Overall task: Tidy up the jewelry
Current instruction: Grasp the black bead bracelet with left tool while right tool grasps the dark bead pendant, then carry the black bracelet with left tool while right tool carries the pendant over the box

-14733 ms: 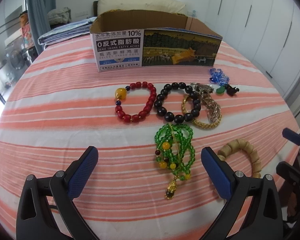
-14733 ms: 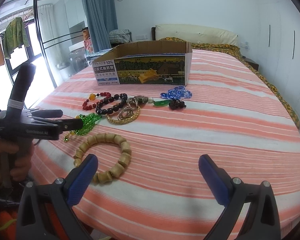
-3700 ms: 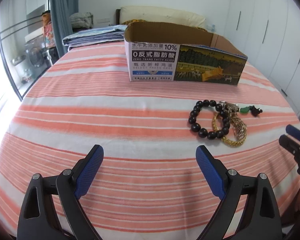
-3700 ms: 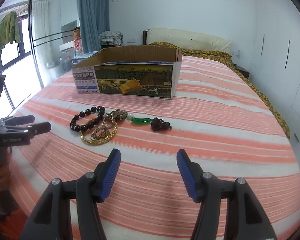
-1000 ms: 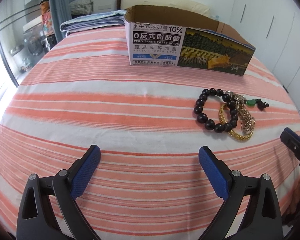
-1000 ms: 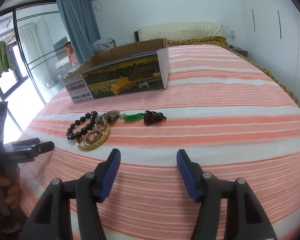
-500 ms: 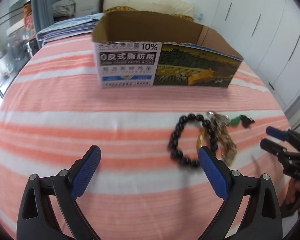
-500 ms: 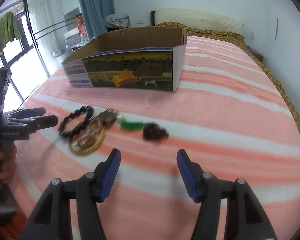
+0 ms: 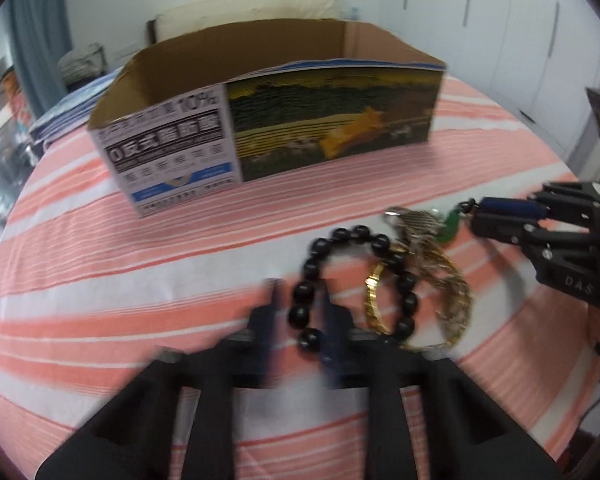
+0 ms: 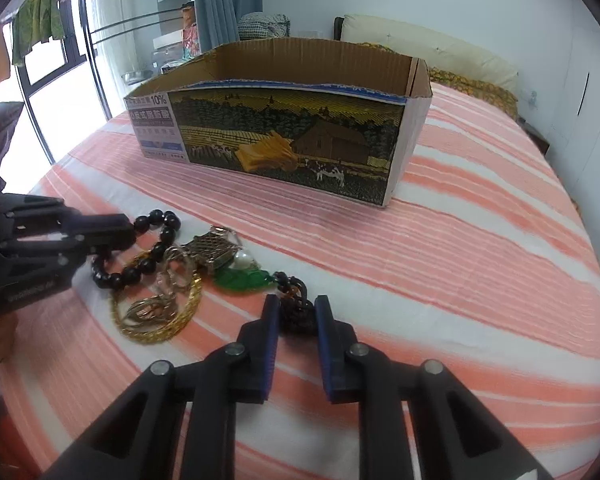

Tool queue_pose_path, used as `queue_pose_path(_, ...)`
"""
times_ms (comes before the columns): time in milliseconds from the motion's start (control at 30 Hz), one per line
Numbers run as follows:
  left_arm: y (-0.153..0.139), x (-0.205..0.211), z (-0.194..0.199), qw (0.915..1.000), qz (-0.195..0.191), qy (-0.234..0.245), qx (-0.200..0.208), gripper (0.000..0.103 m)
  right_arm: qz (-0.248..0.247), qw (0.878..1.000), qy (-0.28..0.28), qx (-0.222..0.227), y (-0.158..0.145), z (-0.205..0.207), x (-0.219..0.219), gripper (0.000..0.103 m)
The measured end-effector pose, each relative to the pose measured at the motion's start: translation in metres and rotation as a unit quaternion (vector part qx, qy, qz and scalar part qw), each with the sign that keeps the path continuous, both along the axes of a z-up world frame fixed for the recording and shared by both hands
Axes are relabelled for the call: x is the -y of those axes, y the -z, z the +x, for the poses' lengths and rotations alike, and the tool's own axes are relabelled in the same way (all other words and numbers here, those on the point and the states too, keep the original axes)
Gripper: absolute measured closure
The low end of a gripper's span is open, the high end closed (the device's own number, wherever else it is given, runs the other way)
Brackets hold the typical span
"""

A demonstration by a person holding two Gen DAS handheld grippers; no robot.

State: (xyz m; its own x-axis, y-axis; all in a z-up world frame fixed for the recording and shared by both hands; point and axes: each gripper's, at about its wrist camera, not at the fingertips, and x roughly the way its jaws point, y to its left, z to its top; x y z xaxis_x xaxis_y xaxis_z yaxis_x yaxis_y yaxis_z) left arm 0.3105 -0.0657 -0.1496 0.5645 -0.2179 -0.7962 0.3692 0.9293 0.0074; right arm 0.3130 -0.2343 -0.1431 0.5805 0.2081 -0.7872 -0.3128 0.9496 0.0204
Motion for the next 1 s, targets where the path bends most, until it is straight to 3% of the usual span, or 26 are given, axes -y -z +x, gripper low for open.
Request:
queue_pose_path(67,-0.003,-0.007,0.001,0.9998,-0.018,-0.008,-0.007,0.093,0.020,1.000,0.004,0.004,-0.010,-0.007,0.006,0.085)
queue_pose_path(167,-0.018,-0.025,-0.004,0.9969,-0.076,-0.019,-0.014,0.093,0.055,0.998,0.009,0.016,-0.035,-0.022,0.016,0.085)
queue_pose_path(267,-0.046,-0.041,-0.010,0.9918,-0.126,-0.020,-0.007,0.093,0.073,0.997,0.007,0.027,-0.057,-0.032,0.023,0.085)
queue_pose_path(400,-0.083,-0.060,-0.016,0.9878,-0.153,-0.023,0.016,0.093,0.085,0.995,0.001,0.042,-0.084,-0.036,0.026,0.085)
queue_pose_path(633,-0.128,-0.086,-0.002,0.9824,-0.179,-0.038,0.039,0.093,0.114,0.992,0.001,0.051,-0.111,-0.020,0.026,0.085)
queue_pose_path(1000,-0.165,-0.087,0.066,0.9843,-0.157,-0.049,0.065,0.093,0.119,0.988,0.002,0.094,-0.164,0.046,0.010,0.085)
